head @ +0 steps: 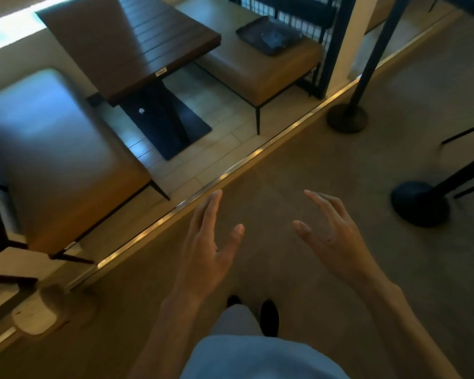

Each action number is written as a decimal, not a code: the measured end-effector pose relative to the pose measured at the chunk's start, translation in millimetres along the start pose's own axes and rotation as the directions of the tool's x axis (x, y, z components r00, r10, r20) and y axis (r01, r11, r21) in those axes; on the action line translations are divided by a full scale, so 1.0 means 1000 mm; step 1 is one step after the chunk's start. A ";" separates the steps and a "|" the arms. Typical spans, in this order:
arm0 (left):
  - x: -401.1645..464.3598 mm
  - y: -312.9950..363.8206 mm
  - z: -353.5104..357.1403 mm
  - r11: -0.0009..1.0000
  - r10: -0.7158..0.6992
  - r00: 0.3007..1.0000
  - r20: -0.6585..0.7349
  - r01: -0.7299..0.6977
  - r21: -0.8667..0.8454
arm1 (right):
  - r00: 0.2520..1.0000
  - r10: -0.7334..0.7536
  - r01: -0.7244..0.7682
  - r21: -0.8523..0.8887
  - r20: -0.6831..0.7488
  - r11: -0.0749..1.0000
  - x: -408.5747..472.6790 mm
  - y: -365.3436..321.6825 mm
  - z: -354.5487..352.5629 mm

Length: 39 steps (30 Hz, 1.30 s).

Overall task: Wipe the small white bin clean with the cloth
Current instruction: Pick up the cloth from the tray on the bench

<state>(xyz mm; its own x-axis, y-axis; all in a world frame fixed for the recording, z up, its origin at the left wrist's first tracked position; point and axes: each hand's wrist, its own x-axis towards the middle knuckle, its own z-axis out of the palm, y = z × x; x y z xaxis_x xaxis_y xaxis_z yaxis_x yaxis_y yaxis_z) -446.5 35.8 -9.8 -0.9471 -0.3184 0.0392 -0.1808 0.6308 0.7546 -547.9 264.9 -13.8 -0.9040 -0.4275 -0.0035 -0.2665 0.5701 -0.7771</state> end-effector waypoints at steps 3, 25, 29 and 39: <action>0.040 0.000 0.012 0.999 0.028 0.999 0.031 -0.029 0.044 | 0.999 0.033 -0.034 -0.019 -0.016 0.999 0.026 0.016 -0.008; 0.468 0.010 0.073 0.981 0.148 0.975 0.163 -0.166 0.102 | 0.983 0.161 -0.154 0.077 -0.092 0.985 0.386 0.078 -0.068; 0.531 0.017 0.091 0.978 0.151 0.977 0.153 -0.170 0.122 | 0.983 0.171 -0.164 0.098 -0.069 0.982 0.442 0.102 -0.082; 0.695 0.059 0.163 0.991 0.064 0.994 0.086 -0.074 0.110 | 0.991 0.130 -0.130 0.127 0.005 0.983 0.632 0.179 -0.167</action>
<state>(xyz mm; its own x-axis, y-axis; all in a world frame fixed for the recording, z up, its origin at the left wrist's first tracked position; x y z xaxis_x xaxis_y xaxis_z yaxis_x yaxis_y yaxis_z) -1158.5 -33.1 -45.0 -0.9761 -0.2149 0.0309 -0.1387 0.7268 0.6727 -1222.7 213.8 -50.4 -0.9294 -0.3529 -0.1078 -0.1023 0.5271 -0.8436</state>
